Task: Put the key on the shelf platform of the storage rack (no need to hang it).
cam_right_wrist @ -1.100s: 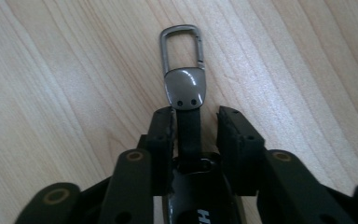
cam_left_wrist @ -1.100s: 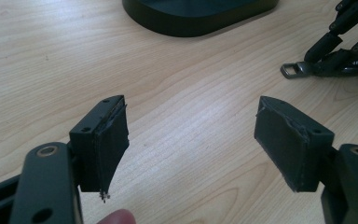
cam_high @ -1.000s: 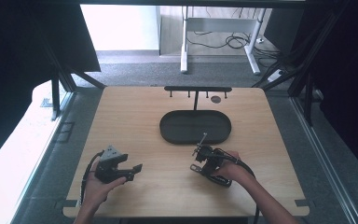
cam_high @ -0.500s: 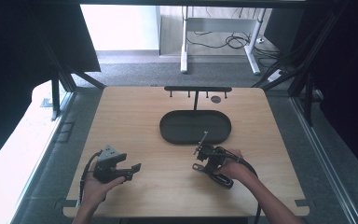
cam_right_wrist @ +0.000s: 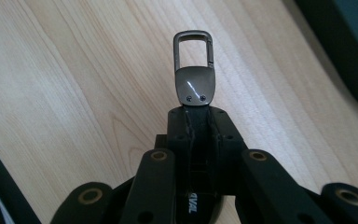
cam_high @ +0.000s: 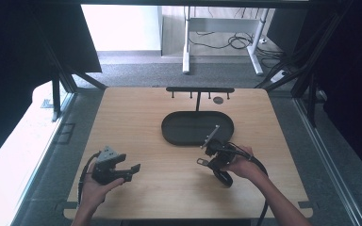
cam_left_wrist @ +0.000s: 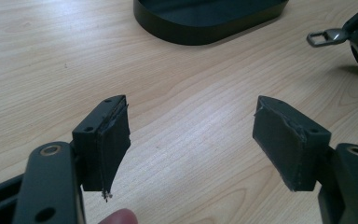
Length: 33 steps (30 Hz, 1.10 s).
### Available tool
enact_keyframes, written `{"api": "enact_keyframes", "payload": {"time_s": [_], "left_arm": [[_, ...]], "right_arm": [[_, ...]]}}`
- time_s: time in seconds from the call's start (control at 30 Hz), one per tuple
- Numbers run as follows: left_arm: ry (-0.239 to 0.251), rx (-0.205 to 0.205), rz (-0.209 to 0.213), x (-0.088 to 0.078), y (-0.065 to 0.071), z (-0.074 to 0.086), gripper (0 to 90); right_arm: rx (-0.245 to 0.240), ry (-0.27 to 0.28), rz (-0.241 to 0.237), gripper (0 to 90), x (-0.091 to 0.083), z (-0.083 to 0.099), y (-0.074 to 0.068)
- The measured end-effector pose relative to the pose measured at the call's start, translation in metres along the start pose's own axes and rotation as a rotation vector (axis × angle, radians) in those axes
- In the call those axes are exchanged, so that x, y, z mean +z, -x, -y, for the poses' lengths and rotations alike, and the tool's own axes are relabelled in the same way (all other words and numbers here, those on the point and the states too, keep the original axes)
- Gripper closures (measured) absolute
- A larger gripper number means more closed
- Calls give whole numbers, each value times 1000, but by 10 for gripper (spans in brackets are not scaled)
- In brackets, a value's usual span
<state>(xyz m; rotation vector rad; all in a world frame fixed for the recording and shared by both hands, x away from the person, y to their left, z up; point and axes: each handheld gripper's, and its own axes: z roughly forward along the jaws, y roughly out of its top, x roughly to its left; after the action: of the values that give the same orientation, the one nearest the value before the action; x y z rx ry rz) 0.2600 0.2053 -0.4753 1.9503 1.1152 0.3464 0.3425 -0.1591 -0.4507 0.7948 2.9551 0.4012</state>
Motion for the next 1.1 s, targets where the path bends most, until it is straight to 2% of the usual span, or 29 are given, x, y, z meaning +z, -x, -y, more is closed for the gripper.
{"api": "enact_keyframes", "payload": {"time_s": [0.33, 0.5, 0.83, 1.1], "left_arm": [[-4, -5, 7, 2, 0, 0, 274], [-3, -4, 9, 2, -1, 0, 274], [-2, -4, 16, 3, -1, 0, 274], [3, -8, 16, 2, -2, 0, 274]], "right_arm": [[35, 79, 8, 813, -25, 3, 8], [43, 102, 17, 814, -31, 4, 11], [46, 99, 17, 814, -37, 3, 16], [47, 76, 10, 814, -44, 0, 21]]}}
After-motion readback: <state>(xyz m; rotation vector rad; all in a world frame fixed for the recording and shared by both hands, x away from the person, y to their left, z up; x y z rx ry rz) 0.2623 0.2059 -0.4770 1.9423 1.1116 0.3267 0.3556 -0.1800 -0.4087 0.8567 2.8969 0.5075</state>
